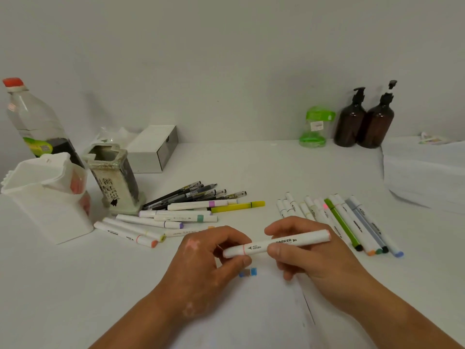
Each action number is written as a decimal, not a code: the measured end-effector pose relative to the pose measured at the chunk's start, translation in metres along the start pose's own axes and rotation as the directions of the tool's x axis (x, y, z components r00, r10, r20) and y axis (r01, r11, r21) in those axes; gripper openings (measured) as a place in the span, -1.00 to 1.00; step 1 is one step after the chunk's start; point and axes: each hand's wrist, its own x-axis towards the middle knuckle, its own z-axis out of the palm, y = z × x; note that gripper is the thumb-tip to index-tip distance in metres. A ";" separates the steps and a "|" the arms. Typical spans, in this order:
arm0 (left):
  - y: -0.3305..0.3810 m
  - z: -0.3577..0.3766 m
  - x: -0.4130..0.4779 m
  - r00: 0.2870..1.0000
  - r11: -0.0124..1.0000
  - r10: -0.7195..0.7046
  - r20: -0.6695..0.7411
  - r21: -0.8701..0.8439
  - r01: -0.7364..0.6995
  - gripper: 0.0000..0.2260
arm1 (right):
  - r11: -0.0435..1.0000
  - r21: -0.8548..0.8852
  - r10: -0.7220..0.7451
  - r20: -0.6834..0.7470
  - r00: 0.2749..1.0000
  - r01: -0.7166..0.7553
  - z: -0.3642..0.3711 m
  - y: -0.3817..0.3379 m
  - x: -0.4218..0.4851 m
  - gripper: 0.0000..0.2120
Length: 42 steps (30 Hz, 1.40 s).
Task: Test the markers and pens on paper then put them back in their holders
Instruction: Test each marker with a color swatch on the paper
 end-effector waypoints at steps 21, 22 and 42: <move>0.003 0.002 0.000 0.981 0.964 0.023 0.191 0.256 -0.072 -0.52 | 0.983 0.184 0.020 -0.086 0.996 -0.004 0.012 0.004 0.000 -0.94; 0.001 0.002 -0.001 0.971 0.952 -0.034 0.235 0.302 -0.040 -0.44 | 0.975 0.222 0.042 -0.126 0.991 -0.013 0.011 0.003 0.000 -0.95; -0.008 0.000 0.002 0.926 0.910 -0.197 0.322 0.411 0.051 -0.42 | 0.918 -0.381 0.067 -0.115 0.991 -0.107 0.022 0.013 -0.003 -0.85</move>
